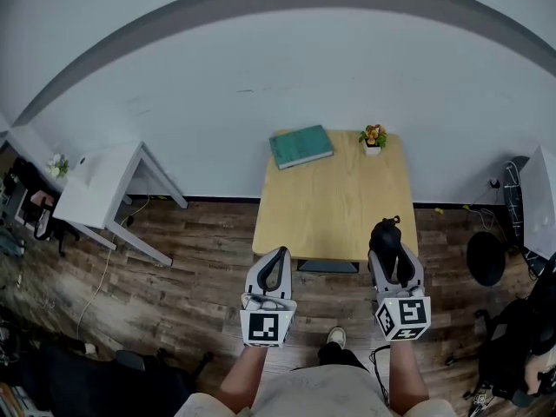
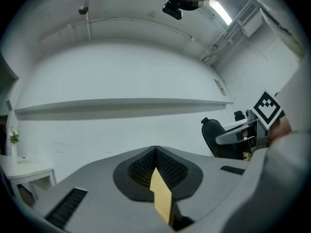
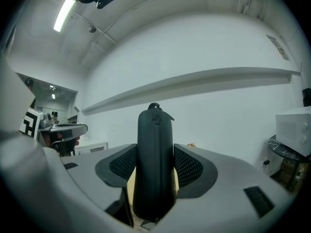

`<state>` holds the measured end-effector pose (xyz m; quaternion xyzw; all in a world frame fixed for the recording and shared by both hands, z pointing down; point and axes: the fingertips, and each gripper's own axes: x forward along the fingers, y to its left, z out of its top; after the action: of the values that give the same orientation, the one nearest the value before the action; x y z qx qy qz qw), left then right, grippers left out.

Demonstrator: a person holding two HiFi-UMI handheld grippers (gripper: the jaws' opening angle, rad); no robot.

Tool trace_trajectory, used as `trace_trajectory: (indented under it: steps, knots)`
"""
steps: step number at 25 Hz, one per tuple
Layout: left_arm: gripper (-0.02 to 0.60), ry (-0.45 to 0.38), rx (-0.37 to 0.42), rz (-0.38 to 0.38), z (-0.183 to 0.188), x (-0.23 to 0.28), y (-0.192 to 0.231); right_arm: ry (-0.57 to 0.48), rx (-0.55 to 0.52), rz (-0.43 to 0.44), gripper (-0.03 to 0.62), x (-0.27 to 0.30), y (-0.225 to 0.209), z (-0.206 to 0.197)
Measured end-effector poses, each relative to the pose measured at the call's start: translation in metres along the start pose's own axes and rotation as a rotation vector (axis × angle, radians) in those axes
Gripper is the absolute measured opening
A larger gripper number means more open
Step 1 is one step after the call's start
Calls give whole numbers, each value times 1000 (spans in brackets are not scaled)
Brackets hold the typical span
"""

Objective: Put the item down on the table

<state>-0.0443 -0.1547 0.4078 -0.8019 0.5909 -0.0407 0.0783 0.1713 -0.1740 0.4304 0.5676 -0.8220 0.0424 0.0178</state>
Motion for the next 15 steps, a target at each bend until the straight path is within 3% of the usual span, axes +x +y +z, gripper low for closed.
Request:
trace_trajectory:
  steps: [10, 15]
  knots:
    - [8, 13, 20, 4, 3, 70, -27, 6, 21, 25, 247, 41, -58, 0]
    - [8, 21, -8, 22, -2, 82, -20, 13, 31, 28, 247, 59, -64, -2]
